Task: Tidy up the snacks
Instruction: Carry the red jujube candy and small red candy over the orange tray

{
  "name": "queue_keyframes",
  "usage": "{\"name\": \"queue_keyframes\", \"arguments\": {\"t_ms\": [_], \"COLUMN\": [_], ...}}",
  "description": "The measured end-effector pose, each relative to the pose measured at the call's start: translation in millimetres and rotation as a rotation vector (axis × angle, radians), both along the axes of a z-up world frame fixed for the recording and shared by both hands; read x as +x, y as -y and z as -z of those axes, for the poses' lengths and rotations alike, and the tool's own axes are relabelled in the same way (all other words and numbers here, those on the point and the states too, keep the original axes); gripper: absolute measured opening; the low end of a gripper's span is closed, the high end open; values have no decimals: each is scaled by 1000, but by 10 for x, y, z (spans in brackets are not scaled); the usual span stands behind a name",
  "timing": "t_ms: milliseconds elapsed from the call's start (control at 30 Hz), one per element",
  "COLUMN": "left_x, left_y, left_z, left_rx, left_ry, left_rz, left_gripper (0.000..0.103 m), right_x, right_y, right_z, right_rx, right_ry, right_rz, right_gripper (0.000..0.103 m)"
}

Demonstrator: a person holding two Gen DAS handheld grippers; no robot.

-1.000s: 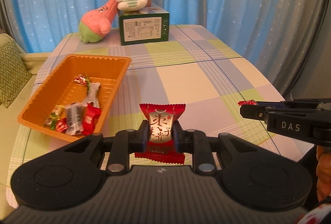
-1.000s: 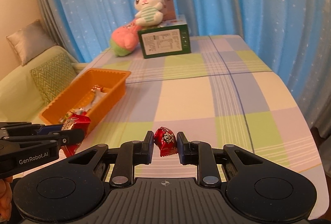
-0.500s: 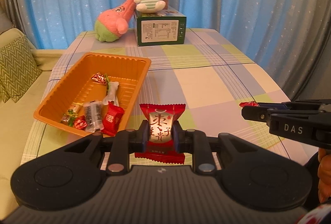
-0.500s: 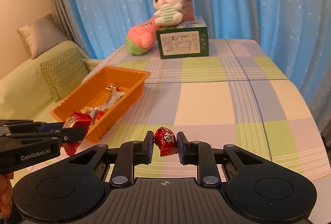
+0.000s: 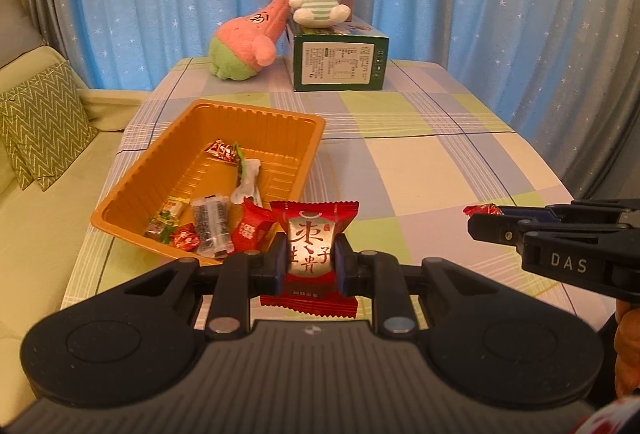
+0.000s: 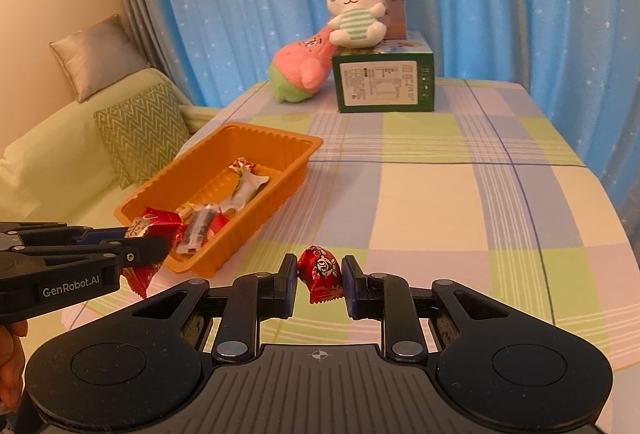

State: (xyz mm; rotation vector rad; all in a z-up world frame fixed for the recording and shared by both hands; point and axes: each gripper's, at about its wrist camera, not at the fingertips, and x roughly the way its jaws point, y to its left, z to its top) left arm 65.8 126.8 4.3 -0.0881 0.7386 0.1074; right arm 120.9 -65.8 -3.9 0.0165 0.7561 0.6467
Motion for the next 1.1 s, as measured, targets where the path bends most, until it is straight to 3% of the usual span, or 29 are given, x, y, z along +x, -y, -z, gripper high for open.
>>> {"name": "queue_keyframes", "arguments": {"t_ms": [533, 1100], "left_x": [35, 293], "left_y": [-498, -997], "left_z": [-52, -74], "left_rx": [-12, -40], "left_ry": [5, -1], "left_rz": [-67, -95], "left_gripper": [21, 21], "right_x": [154, 590], "right_y": [-628, -1235], "right_z": [-93, -56], "right_rx": [5, 7], "right_ry": [23, -1], "right_rz": [-96, -138], "right_gripper": [24, 24]}}
